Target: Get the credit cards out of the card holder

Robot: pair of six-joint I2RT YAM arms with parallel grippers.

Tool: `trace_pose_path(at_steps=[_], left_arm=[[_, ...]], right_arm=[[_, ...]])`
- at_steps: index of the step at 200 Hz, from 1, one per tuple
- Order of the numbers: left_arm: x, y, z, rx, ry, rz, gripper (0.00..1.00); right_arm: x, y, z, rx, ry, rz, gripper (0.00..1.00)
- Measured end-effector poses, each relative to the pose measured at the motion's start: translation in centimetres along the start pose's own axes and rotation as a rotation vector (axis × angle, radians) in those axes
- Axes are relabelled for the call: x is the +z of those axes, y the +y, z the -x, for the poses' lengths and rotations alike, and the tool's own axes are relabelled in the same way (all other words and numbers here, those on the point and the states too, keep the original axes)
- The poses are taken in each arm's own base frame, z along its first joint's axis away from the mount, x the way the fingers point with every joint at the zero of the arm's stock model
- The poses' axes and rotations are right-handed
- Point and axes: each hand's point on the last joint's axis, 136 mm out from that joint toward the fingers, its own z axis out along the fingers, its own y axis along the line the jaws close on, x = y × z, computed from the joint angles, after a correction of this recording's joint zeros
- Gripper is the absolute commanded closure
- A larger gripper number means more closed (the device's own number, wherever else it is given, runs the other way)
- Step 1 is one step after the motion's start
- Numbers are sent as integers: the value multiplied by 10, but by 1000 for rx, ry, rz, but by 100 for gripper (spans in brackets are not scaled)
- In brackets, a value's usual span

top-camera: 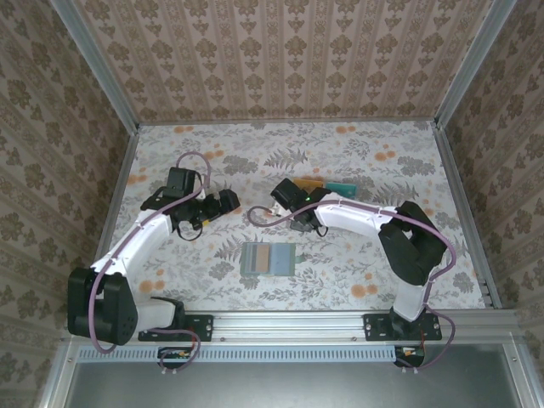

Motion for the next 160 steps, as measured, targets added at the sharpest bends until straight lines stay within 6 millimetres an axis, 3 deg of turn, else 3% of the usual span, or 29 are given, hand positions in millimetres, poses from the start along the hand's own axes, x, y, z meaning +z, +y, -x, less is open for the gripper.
trace_pose_path(at_steps=[79, 118, 132, 160], left_arm=[[0, -4, -3, 0, 15, -22, 4], [2, -8, -8, 9, 37, -51, 14], [5, -8, -15, 17, 55, -55, 24], [13, -9, -34, 33, 114, -61, 42]], right_arm=[[-7, -6, -4, 110, -8, -14, 61], [-52, -17, 4, 322, -149, 31, 62], [-72, -19, 10, 431, -216, 76, 64], [-90, 2, 19, 638, -284, 228, 69]])
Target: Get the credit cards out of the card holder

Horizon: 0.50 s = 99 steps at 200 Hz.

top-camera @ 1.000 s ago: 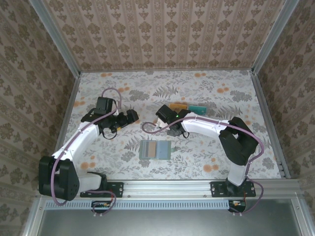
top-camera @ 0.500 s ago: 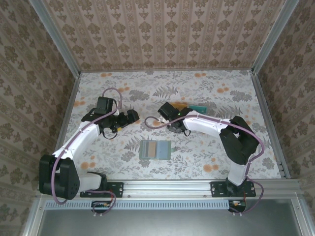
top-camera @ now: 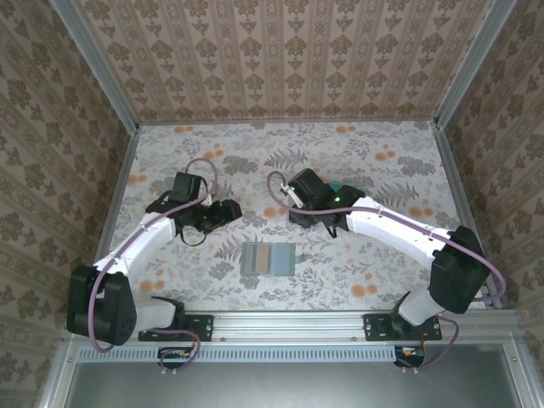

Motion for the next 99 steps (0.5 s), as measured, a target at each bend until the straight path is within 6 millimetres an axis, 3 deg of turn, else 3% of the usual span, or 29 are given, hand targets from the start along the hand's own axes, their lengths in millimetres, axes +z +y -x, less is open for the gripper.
trace_pose_path(at_steps=[25, 63, 99], left_arm=[[10, -1, -18, 7, 60, -5, 48], [27, 0, -48, 18, 154, -3, 55], [39, 4, -70, 19, 218, 13, 55]], right_arm=[[13, 34, -25, 178, 43, 127, 71], [36, 81, -70, 364, 147, 243, 83], [57, 90, -98, 485, 224, 234, 84]])
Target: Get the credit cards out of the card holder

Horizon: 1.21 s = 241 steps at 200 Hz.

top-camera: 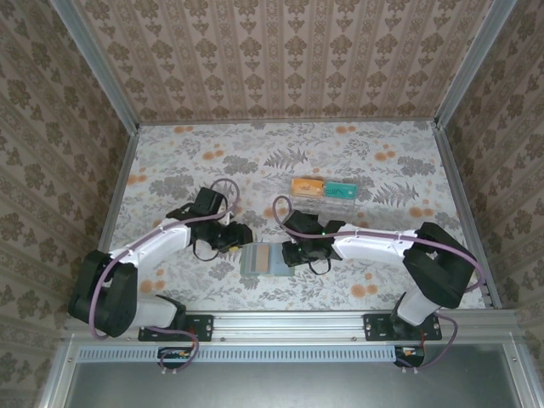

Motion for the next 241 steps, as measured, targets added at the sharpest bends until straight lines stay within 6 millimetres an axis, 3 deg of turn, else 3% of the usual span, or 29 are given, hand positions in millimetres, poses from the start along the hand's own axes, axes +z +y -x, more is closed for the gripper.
trace_pose_path(at_steps=[64, 142, 241], left_arm=[[15, 5, -12, 5, 55, 22, 55], [33, 15, -23, -14, 126, 57, 56], [27, 11, -22, 8, 102, 59, 58]], right_arm=[[16, -9, -7, 64, 29, -37, 82], [16, -9, -7, 64, 28, -36, 82], [17, -9, -7, 64, 30, -37, 82]])
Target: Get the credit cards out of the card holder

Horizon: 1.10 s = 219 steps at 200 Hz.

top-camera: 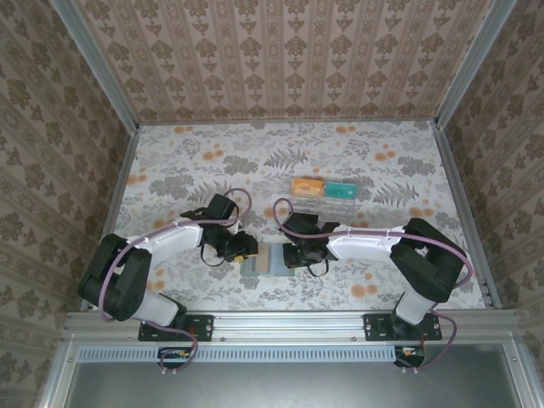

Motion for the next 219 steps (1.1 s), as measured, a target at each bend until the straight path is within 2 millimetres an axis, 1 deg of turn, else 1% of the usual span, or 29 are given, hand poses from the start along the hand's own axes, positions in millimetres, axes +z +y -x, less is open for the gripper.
trace_pose_path(at_steps=[55, 100, 131, 148, 161, 178, 219], left_arm=[[0, -3, 2, 6, -6, -12, 59], [8, -4, 0, 5, 25, -30, 60], [10, -7, 0, 11, 31, -40, 60], [11, -9, 0, 13, 34, -51, 57], [12, -11, 0, 16, 38, -65, 50], [12, -16, 1, 21, 42, -91, 45], [14, -25, 0, 33, 54, -130, 41]], right_arm=[[0, 0, 0, 0, 0, 0, 82], [0, 0, 0, 0, -1, 2, 82], [0, 0, 0, 0, -1, 2, 82], [0, 0, 0, 0, -1, 2, 82], [0, 0, 0, 0, -1, 2, 82], [1, 0, 0, 0, -1, 1, 82], [1, 0, 0, 0, 0, 1, 81]])
